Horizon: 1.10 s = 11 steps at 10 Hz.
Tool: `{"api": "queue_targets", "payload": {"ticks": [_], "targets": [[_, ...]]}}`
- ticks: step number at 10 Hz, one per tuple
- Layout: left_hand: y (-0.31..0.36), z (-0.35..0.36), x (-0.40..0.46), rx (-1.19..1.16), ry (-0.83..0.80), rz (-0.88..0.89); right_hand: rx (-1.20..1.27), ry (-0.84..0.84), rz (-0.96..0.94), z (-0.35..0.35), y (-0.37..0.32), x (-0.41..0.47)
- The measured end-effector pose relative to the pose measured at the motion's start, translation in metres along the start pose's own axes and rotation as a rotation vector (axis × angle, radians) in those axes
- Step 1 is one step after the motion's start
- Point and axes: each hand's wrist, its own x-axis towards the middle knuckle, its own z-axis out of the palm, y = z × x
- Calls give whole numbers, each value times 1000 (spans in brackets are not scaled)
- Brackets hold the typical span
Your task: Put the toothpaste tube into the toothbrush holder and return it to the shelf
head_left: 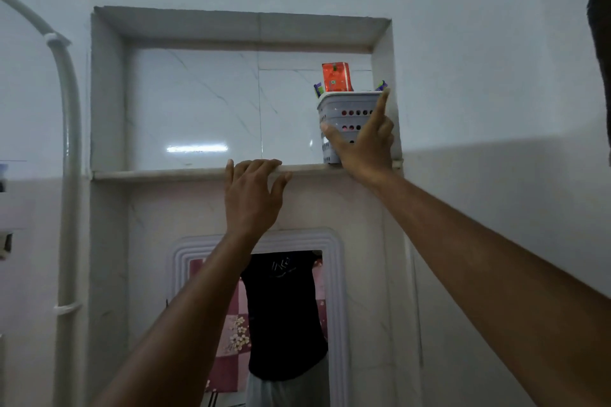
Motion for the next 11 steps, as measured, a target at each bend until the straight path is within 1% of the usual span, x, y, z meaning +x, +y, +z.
{"api": "queue_targets", "payload": {"ticks": [1,2,4,6,7,9,10,11], "targets": [[2,3,0,5,10,5,-173,-132,-26,3,12,-2],[3,4,-1,2,24,5,-296,-205,-37,4,20,-5],[4,5,1,-10,42,-9,-340,-273,-79,-3,28,-11],[10,-1,1,0,28,-21,-459,-457,-85,-16,28,-6],[13,-3,3,7,17,-35,-514,-521,-81,-20,34,-9],[12,-8,5,69,-11,-41,-490,-530,-105,-14,48,-26],[13,-9,5,54,-32,-32,-416,-489,-81,-19,48,-31],[12,-9,6,65,-58,-7,-317,-190,-84,-16,49,-40]]}}
